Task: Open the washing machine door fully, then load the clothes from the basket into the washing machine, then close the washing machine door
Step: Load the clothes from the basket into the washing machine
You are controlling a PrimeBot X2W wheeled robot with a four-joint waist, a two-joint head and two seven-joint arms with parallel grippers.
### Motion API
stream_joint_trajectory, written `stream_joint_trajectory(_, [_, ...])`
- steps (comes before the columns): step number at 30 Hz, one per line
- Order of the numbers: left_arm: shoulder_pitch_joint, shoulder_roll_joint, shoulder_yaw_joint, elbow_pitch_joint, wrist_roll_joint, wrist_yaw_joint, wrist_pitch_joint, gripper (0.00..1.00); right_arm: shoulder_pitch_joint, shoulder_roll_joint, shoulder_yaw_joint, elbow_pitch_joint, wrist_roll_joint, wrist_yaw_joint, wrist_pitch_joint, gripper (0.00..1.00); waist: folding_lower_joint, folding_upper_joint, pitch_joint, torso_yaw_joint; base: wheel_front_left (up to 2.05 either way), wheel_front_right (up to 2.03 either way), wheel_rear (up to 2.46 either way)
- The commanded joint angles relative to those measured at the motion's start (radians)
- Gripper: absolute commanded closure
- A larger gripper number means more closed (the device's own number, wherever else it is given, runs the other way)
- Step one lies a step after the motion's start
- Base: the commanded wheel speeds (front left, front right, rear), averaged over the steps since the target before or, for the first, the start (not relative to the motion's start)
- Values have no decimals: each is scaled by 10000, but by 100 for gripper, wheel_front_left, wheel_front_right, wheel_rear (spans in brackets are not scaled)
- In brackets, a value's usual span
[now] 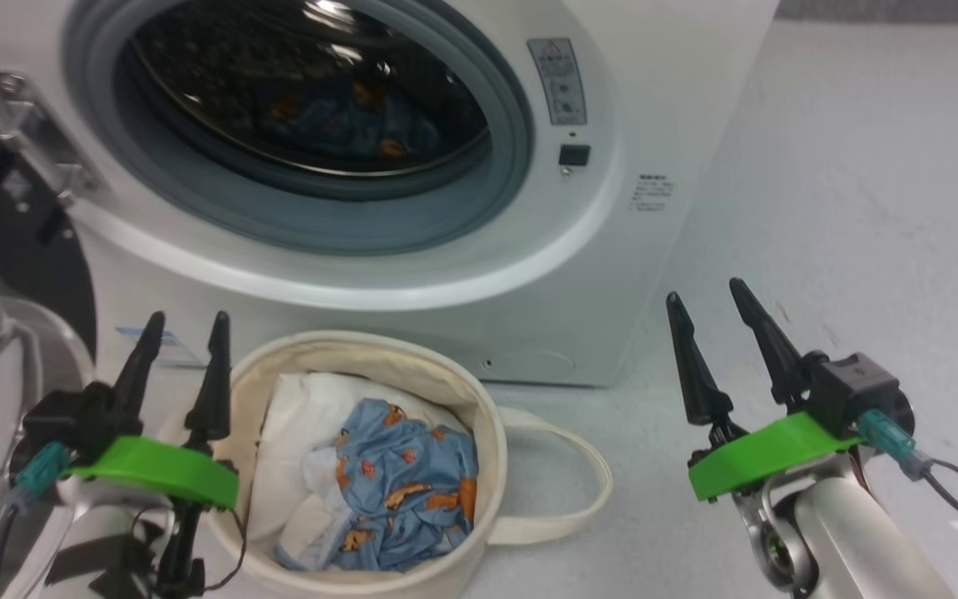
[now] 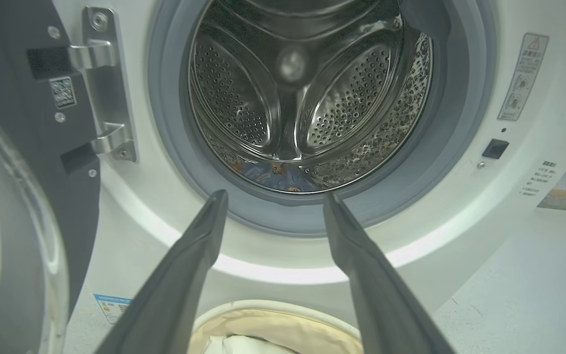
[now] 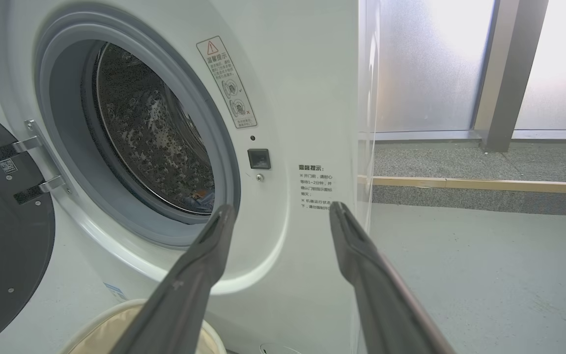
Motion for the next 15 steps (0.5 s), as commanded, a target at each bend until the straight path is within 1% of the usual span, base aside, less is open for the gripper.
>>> stream_joint_trajectory(1, [-51,178,527,-535,129,-21,-47,0,59,-35,101,-269,107,4,-124,0,2,-1,-334,238,0,0,0])
stream_joint_trajectory(2, [57,139,651,-664,122,-24,-47,0,92,-37,95,-268,122,4,-124,0,2,-1,-389,259,0,0,0])
stream_joint_trajectory(3, [420,19,957,-1135,69,-40,-47,0,162,-47,111,-293,144,4,-124,0,2,-1,-507,263,0,0,0])
stream_joint_trajectory(8, [913,-151,1133,-1414,152,-56,-47,0,213,-73,155,-328,109,4,-124,0,2,-1,-613,215,0,0,0])
stream_joint_trajectory(15, [1036,-233,1280,-1535,343,-64,-47,0,301,-68,59,-260,125,4,-124,0,2,-1,-680,177,0,0,0])
